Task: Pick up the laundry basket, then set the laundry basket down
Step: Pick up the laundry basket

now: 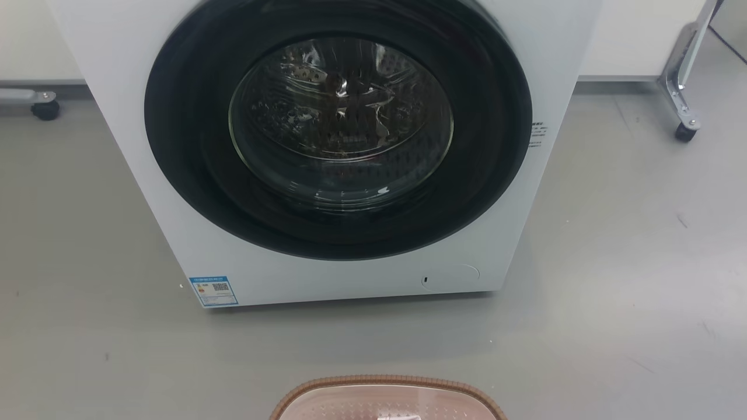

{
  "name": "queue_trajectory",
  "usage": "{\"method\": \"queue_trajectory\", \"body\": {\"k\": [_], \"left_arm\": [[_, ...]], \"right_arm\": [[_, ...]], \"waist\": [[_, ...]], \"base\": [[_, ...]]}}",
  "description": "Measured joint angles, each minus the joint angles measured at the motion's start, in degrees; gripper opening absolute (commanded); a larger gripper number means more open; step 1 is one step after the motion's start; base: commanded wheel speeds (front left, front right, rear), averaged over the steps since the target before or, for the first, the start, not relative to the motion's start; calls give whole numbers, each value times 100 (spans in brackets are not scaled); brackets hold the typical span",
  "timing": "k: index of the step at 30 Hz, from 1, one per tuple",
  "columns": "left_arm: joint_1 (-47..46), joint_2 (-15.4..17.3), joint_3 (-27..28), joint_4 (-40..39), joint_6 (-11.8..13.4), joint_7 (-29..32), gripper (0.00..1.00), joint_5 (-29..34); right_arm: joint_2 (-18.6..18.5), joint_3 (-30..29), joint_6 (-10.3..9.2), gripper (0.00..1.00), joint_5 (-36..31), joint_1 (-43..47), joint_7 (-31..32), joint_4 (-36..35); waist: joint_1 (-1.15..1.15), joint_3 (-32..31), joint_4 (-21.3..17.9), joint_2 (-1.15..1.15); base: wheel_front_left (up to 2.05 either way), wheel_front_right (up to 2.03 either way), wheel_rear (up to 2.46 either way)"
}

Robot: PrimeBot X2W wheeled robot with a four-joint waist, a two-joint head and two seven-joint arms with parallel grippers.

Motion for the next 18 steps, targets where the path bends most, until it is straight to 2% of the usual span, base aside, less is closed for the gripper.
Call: {"method": "queue_trajectory", "body": {"k": [18], "left_arm": [[125,-8,-144,-88,102,354,0,-283]], "right_arm": [[35,172,3,0,243,-63,276,300]], "waist": [[1,-238,-46,0]], "base": [[0,0,0]]}}
